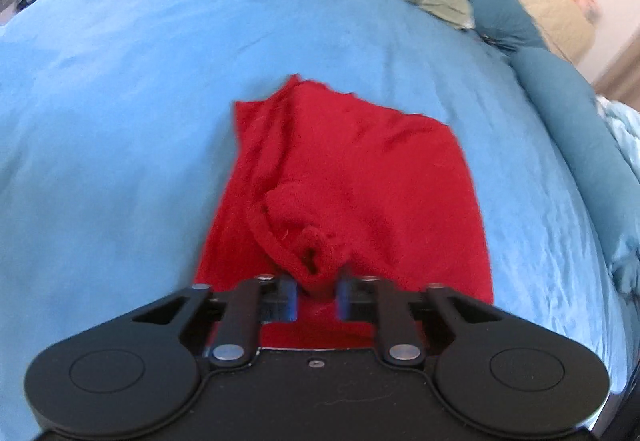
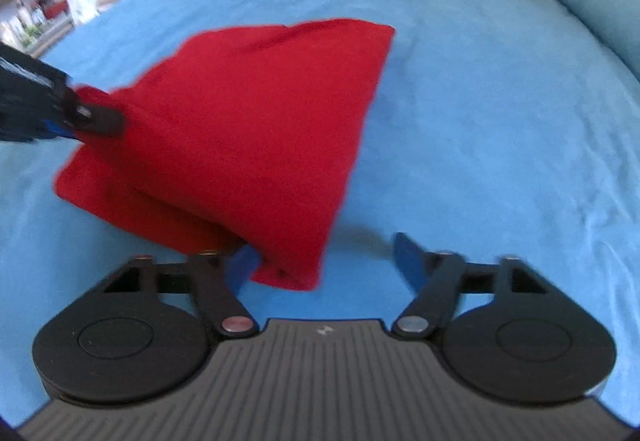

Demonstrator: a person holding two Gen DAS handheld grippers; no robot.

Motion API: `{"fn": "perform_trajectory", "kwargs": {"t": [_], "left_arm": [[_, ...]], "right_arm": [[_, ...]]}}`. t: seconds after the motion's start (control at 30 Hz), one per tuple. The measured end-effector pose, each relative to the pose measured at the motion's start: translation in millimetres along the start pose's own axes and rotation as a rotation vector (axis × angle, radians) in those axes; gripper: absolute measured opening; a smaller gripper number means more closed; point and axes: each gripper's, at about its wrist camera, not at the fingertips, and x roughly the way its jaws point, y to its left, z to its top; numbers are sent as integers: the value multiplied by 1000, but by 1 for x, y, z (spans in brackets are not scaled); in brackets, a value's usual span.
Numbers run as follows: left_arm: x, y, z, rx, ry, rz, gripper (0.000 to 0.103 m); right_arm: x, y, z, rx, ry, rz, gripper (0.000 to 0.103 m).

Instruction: Fold small clothes

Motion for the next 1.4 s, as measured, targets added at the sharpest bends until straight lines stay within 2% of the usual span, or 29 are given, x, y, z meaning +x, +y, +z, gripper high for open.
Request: {"fn": "perform_trajectory", "kwargs": {"t": [0.07,0.17,0.4,0.47,0.6,0.77,0.87,0.9,0.93,0.97,1.0,1.17,1.3,1.4], "left_arm": [[-3,9,-4,-39,-3,4,48],[0,18,-7,-68,14,12,48],[-5,34,-4,-186,-9,-73,49],[-10,36,-2,-209,-23,-102,54],[-11,36,2,-203,-23,-128,57],[6,35,5,-211,33,-101,57],[17,35,6,-213,57,-76,51],[20,35,6,-211,63,-73,30],[23,32,8,-204,74,-74,14],[23,30,10,-192,77,-62,8],[20,27,13,-169,64,-52,8],[-31,17,24,-66,-112,-73,7],[-22,31,5,-43,-90,20,8],[1,43,-14,-54,-59,47,9]], "right_arm": [[-4,-3,0,21,-19,-20,74],[-7,-4,1,30,-33,-19,73],[-5,-6,0,25,-17,1,73],[-7,-6,-2,21,-18,7,73],[-12,-4,-6,13,-18,25,74],[-9,-2,-6,16,-21,37,74],[-7,2,-5,9,-23,44,74],[-6,3,-4,6,-24,45,74],[-4,4,-4,2,-24,45,74],[-4,5,-3,-2,-25,45,74],[-3,6,-2,-6,-26,44,74],[-6,11,2,-37,-36,47,74],[-2,14,0,-68,-23,45,74],[2,12,0,-77,-11,43,74]]}}
